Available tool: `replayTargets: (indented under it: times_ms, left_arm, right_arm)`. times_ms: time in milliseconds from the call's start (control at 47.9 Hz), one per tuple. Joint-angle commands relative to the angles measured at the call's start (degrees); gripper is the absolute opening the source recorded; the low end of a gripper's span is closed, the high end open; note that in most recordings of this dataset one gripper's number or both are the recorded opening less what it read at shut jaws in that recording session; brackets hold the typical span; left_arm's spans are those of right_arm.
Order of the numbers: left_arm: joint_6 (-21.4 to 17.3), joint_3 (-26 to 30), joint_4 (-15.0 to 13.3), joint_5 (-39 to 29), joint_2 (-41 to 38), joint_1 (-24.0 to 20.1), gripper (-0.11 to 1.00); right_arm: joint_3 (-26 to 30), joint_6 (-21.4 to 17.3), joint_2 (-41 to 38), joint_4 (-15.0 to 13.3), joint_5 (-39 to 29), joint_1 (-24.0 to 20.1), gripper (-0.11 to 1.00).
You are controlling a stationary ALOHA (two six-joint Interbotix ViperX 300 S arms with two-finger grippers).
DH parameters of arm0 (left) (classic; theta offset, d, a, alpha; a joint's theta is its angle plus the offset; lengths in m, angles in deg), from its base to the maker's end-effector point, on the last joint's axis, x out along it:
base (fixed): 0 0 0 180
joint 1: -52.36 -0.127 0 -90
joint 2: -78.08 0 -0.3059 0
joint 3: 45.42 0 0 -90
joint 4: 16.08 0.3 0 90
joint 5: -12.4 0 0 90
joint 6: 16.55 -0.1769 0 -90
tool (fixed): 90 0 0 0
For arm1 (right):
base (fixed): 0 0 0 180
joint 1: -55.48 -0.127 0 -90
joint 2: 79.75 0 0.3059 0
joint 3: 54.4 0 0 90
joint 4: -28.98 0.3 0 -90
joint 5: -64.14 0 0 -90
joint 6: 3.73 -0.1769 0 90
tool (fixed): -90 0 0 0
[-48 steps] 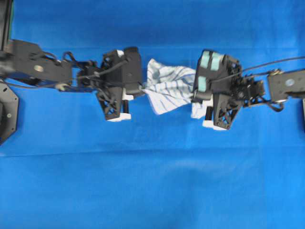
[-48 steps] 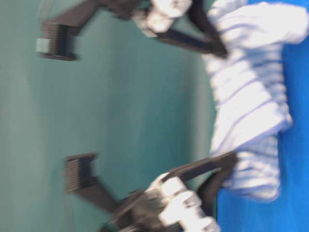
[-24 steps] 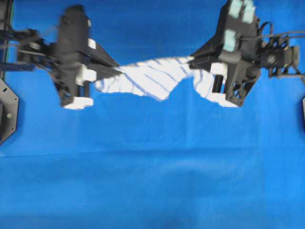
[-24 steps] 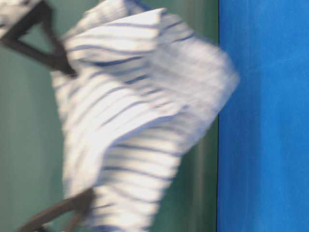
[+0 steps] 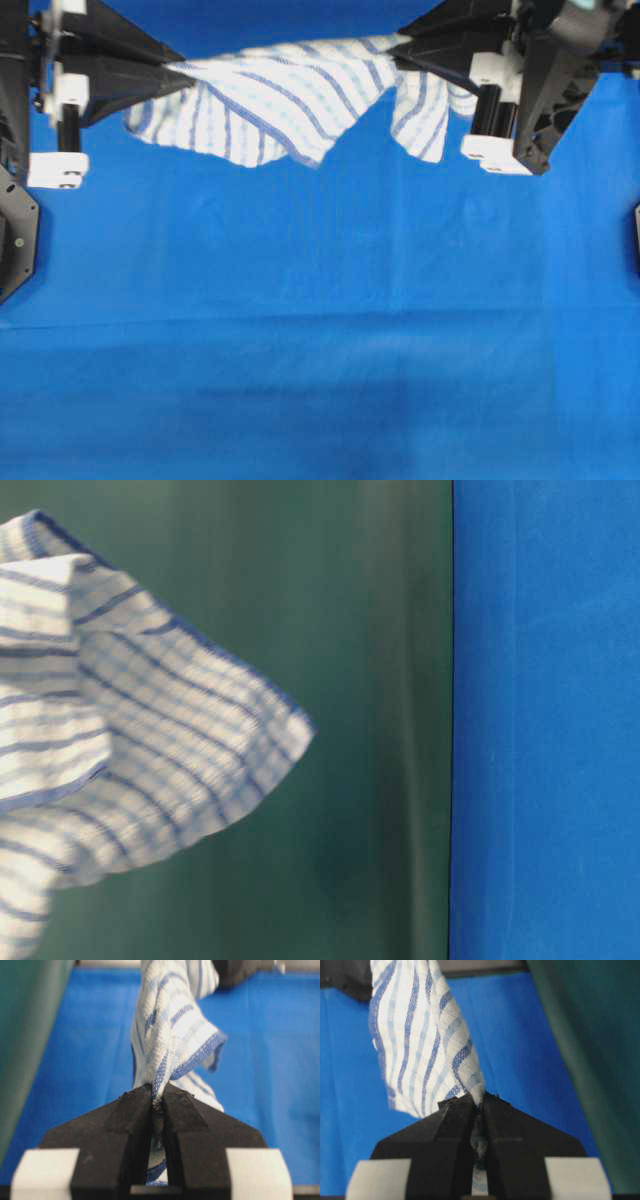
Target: Lift the towel with both arms.
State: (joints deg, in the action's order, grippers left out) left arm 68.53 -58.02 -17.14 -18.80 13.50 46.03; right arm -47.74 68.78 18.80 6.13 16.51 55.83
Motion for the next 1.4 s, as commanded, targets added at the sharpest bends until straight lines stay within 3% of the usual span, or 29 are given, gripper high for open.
replayTargets:
  times_ms: [0,480,522,731,814,1065,1378]
  left_arm:
    - [-0.1,1.6,-0.1,-0.4,1.0,-0.1,0.03]
    - [-0.5,1.2,0.0,0.3,1.9,-0.1,0.05]
    - [-0.5,1.2,0.0,0.3,2.0,0.0,0.11]
    - [-0.9,0.7,0.0,1.5,3.1,-0.1,0.73]
    - [-0.9,0.5,0.0,1.7,3.7,-0.1,0.9]
    - [-1.1,-3.0,0.2,4.3,4.2,-0.6,0.9]
    - [-5.0,-13.8,0.1,17.2,4.0,-1.8,0.9]
  right_arm:
    - [1.3,0.3,1.3,-0.1,0.0,0.2,0.04]
    - [1.1,0.9,1.3,0.0,1.0,0.2,0.05]
    - [1.1,0.8,1.2,0.0,1.0,0.2,0.08]
    - [1.1,1.1,1.2,-1.2,1.0,0.2,0.65]
    - [1.1,1.1,1.3,-1.9,1.0,0.2,0.66]
    - [-0.6,0.9,1.3,-2.2,1.7,0.2,0.65]
    - [-9.8,-1.9,1.3,-2.1,8.8,0.5,0.64]
